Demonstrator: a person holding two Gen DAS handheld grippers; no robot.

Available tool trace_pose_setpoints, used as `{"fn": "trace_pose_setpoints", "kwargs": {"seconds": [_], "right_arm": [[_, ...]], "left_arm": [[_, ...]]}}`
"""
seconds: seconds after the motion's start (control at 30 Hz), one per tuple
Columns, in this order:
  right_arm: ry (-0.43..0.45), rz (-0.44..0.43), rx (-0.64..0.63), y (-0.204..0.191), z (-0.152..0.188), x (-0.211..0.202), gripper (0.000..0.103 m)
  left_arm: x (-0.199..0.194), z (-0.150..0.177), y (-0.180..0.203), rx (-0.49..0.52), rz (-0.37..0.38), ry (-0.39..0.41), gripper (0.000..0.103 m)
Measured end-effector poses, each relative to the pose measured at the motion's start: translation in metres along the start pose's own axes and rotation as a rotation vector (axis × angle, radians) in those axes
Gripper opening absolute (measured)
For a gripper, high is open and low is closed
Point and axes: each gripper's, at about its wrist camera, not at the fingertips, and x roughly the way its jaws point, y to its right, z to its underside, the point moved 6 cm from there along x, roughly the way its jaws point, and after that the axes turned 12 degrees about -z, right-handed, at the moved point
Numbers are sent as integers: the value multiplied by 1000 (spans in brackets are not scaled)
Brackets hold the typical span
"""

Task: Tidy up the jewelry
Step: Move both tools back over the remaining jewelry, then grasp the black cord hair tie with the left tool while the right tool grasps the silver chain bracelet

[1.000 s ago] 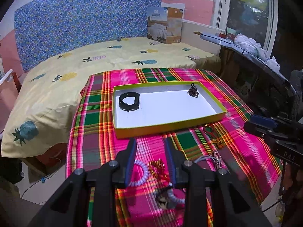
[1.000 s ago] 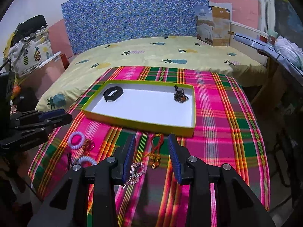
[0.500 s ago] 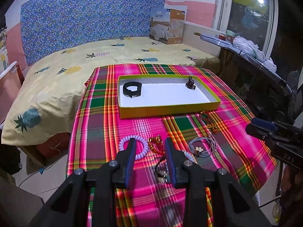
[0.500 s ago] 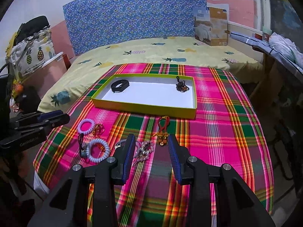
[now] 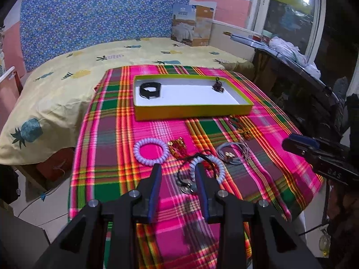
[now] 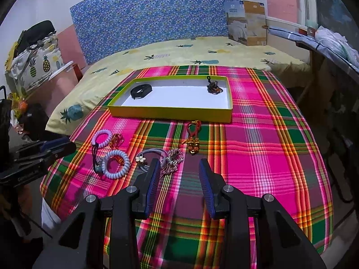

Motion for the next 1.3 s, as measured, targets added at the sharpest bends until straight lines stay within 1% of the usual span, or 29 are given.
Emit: {"fn": "trace_pose_setpoints", "kwargs": {"seconds": [0.1,0.17,0.27,0.57,0.87,0.97,1.0,1.07,1.1,1.17,1.23,1.3], "right_arm": [[-7,-7,1,-1,2,3,36],[-12,-10,1,-1,3,6,36],[-18,-14,3,-2,5,8,36],[-37,-25,10,-1,9,16,36],[-53,-34,16,0,10,24,36],[-55,-36,16,0,10,26,36],[-55,-36,17,0,10,26,36],[-56,-36,18,0,10,26,36],[-57,-36,19,0,10,26,36],[-58,-37,19,0,10,28,36],[-59,-41,19,0,10,29,36],[-58,-44,17,-1,10,30,36]], "left_arm": [[3,5,8,11,26,-19,33],[5,7,12,17,45,-28,39],[7,11,18,22,67,-35,44],[29,19,19,44,46,-72,46],[39,15,18,46,46,-61,46],[41,15,14,27,50,-57,45],[41,14,12,19,49,-55,45],[41,13,9,5,41,-46,37],[41,12,7,-1,40,-42,35],[43,11,3,-17,33,-41,26],[45,11,-2,-33,27,-47,18],[48,11,-6,-51,25,-52,16]]}}
